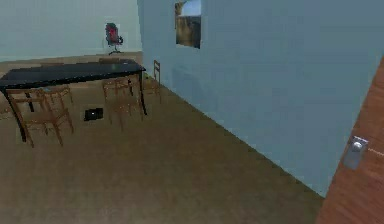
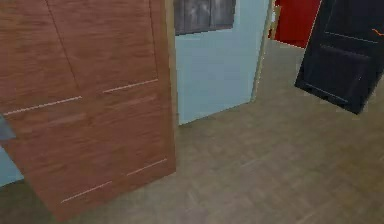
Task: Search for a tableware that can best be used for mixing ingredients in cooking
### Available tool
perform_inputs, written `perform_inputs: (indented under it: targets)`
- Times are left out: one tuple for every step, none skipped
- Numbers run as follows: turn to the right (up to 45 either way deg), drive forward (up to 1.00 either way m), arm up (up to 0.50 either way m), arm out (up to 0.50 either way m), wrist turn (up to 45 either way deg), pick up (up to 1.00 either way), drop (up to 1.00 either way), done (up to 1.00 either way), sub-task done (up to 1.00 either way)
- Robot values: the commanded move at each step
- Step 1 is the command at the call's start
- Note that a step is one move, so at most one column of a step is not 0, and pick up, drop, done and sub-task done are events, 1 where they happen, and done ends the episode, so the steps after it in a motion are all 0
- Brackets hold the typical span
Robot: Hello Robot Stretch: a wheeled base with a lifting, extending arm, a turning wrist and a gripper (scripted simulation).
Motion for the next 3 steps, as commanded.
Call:
perform_inputs:
  targets:
    - [-27.0,0.0,0.0,0.0,0.0,0.0,0.0,0.0,0.0]
    - [0.0,0.5,0.0,0.0,0.0,0.0,0.0,0.0,0.0]
    - [-45.0,0.0,0.0,0.0,0.0,0.0,0.0,0.0,0.0]
